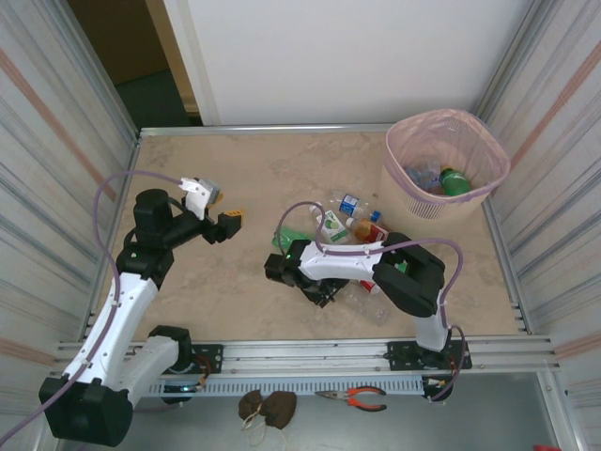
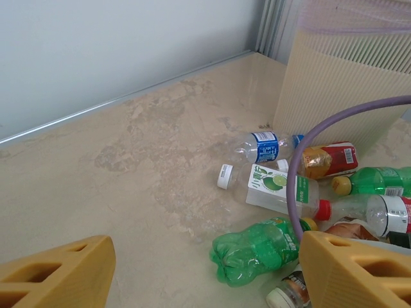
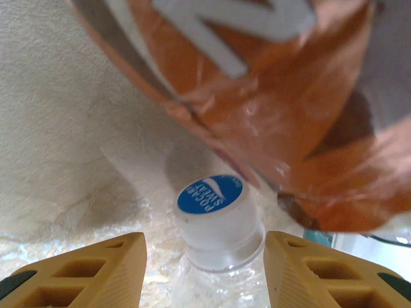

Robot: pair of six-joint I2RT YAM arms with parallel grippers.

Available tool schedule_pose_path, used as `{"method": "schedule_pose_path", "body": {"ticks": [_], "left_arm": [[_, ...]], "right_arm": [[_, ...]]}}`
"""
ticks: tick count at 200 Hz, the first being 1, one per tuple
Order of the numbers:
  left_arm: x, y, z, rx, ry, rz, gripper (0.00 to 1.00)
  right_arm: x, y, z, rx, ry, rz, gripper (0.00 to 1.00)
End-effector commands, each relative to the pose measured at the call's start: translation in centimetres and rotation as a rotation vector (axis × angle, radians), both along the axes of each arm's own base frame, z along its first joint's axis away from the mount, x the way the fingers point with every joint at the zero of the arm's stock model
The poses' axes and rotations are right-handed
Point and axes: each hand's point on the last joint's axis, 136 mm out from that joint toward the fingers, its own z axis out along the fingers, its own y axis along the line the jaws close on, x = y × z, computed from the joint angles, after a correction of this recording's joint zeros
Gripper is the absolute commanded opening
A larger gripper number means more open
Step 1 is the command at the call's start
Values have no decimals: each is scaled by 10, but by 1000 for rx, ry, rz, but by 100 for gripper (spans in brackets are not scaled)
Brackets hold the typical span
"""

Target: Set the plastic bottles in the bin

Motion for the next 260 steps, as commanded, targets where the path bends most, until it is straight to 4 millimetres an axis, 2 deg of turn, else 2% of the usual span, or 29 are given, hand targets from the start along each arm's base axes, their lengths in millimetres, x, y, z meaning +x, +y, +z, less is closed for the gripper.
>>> {"method": "schedule_pose_path", "body": {"ticks": [1, 37, 57, 100, 135, 173, 203, 234, 260], "left_arm": [[0, 3, 3, 6, -15, 8, 76], [0, 3, 3, 6, -14, 9, 76], [0, 3, 3, 6, -14, 8, 76], [0, 3, 3, 5, -15, 8, 76], [0, 3, 3, 5, -14, 9, 76], [0, 3, 3, 3, -15, 10, 76], [-1, 3, 4, 2, -18, 9, 76], [-1, 3, 4, 2, -20, 7, 76], [-1, 3, 4, 1, -19, 7, 76]], "right_arm": [[7, -9, -10, -49, -21, 0, 49], [9, -11, -17, -74, -20, 10, 47], [7, -12, -18, -82, -17, 13, 43], [5, -13, -10, -85, -29, 21, 38], [6, -13, 4, -78, -52, 25, 33], [7, -8, 32, -26, -80, 25, 29], [9, 0, 65, 74, -114, 14, 28], [15, 11, 104, 252, -147, -23, 28], [25, 20, 141, 483, -163, -81, 28]]}}
